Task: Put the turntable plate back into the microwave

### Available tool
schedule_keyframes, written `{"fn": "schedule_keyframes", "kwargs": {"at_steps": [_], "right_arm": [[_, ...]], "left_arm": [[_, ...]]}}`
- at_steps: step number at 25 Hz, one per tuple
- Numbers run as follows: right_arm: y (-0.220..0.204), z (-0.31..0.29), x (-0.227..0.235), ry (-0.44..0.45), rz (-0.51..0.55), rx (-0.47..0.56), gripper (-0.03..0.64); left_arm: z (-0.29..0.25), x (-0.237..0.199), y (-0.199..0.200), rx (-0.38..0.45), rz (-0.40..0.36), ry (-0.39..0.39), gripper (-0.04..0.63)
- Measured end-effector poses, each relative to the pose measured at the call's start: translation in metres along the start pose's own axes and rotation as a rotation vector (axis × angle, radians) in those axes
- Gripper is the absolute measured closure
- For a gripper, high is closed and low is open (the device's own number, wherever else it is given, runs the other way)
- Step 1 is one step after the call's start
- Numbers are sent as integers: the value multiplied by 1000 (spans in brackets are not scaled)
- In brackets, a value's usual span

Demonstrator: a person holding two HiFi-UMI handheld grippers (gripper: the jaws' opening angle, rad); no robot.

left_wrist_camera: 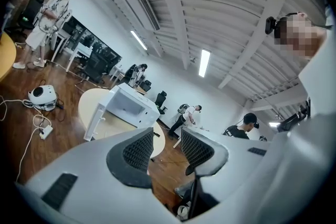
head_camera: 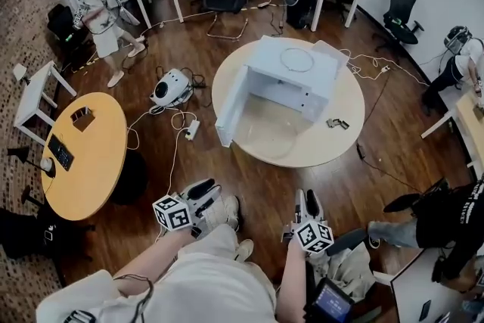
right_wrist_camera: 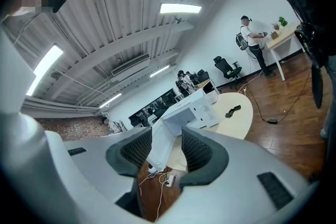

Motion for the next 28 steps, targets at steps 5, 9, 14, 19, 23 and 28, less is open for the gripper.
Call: {"fn": "schedule_keyframes", "kwargs": {"at_steps": [5, 9, 14, 19, 23, 28], "right_arm": [[-4, -7, 18, -40, 17, -39, 434], [15, -32, 26, -53, 44, -75, 444], [43, -62, 36, -70, 45, -110, 511], [60, -102, 42, -88, 66, -140, 511], [68, -125, 50, -107, 59, -156, 513], [69, -155, 58, -155, 93, -196, 540]], "left_arm": [[-42, -24, -5, -58, 27, -20, 439], [-72, -50, 17, -70, 5, -3, 439], [-110, -79, 42, -96, 58, -15, 439], [-144, -103, 63, -152, 51, -17, 439], [-165, -115, 73, -196, 22, -30, 439], [-181, -145, 89, -217, 42, -29, 439]]}}
Point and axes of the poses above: the fingertips, and each gripper's own axes: z backward along the fingers, x to its right, y out of its top, the point moved 1 cm from there along z, backward along the fingers, and after that the axes turned 15 degrees about -x, right-handed, at the moved point
